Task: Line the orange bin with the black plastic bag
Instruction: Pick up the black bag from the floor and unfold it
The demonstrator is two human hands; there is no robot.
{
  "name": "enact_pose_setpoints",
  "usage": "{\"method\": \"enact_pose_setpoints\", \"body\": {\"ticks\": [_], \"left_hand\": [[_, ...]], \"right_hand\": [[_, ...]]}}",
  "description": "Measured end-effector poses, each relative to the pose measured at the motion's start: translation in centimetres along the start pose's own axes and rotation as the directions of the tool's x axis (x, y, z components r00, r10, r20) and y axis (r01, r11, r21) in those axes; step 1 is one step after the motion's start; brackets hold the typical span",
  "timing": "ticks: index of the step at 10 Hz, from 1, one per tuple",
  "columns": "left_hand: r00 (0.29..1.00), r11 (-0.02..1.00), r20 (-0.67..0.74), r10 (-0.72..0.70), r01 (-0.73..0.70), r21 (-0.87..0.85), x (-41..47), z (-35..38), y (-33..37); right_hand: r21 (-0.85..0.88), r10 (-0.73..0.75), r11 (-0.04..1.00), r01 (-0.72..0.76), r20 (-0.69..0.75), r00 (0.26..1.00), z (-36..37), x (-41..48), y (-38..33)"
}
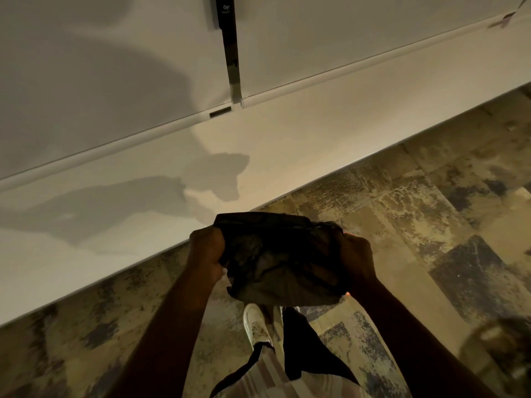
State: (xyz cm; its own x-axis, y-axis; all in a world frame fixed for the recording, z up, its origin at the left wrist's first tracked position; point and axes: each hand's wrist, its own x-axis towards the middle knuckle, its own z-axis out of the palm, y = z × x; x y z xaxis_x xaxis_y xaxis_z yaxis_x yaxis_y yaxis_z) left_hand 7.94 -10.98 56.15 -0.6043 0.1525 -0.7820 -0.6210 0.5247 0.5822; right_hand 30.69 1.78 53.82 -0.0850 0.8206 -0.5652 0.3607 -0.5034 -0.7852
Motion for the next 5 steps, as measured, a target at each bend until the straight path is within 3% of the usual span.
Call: {"method": "enact_pose_setpoints", "body": {"ticks": [1, 2, 3, 4, 5], "left_hand": [[0.989, 0.997, 0.129, -0.078, 0.081, -0.02, 1.9, -0.5, 0.3], [0.96, 0.995, 0.265, -0.096, 0.1, -0.001, 1.4, -1.6, 0.6], [0.967, 0.906, 0.229, 0.117, -0.198, 0.374, 1.9, -2.1, 0.3], [0.964, 0.732, 0.16, 0.214, -0.267, 0.627, 2.0, -2.4, 0.5], [0.961, 0.646, 0.103, 0.258, -0.251, 0.721, 2.0, -2.8, 0.6]], "right_hand": [[-0.208, -0.114, 0.972, 0.109, -0.008, 0.993, -1.2, 0.8, 1.7], [-0.247, -0.113, 0.965, 0.094, -0.065, 0.991, -2.1, 0.9, 1.6], [-0.226, -0.067, 0.974, 0.035, -0.136, 0.989, -2.4, 2.1, 1.5], [-0.342, -0.076, 0.939, 0.033, -0.113, 0.991, -2.7, 3.4, 1.6], [-0.446, -0.06, 0.895, 0.026, -0.064, 0.996, -3.1, 4.3, 1.1]]}}
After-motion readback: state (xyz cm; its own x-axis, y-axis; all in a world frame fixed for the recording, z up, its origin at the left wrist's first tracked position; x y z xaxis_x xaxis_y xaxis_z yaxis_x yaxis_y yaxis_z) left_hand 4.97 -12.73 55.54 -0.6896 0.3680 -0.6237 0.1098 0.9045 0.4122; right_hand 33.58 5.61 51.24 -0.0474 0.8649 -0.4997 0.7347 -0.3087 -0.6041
